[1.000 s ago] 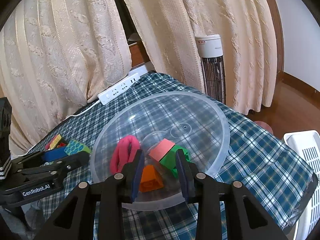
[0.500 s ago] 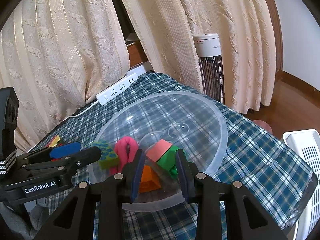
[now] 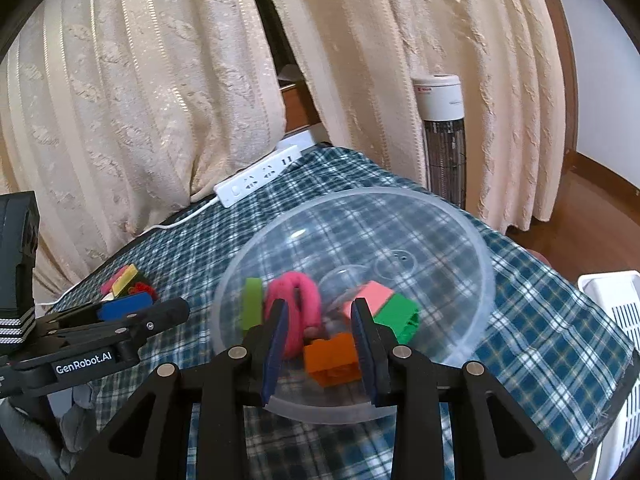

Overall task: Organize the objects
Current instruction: 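Open the right gripper to drop the orange block while the left gripper releases the green block into the bowl, then move both open grippers away from the bowl back over the table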

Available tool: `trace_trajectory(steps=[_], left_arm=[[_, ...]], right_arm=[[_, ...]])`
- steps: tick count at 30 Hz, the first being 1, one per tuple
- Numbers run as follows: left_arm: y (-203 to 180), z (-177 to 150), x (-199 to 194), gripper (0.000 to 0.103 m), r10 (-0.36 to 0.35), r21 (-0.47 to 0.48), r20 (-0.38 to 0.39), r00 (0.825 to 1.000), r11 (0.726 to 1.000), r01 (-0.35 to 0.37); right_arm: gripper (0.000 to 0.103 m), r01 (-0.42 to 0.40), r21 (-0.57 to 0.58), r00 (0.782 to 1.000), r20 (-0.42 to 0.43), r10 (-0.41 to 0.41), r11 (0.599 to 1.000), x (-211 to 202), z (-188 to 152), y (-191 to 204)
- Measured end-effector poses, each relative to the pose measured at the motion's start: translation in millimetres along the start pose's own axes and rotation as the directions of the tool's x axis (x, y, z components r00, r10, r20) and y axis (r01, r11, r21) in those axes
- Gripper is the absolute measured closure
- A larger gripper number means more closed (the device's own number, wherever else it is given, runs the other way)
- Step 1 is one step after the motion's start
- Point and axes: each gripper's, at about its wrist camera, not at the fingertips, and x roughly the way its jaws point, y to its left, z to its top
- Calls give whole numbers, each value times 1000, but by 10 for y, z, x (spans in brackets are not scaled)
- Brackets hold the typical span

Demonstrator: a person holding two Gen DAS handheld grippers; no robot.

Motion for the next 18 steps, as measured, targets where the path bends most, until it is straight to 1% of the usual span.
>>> trace_trajectory(steps=[9, 18], left_arm=[[318, -99, -121, 38, 45, -57, 2, 999, 997, -45], [561, -214, -221, 38, 101, -89, -4, 995, 991, -101]], right_arm=[[66, -34, -39, 999, -8, 34, 999, 26, -1, 259], [64, -72, -78, 997, -23, 70, 994, 66, -16, 516]])
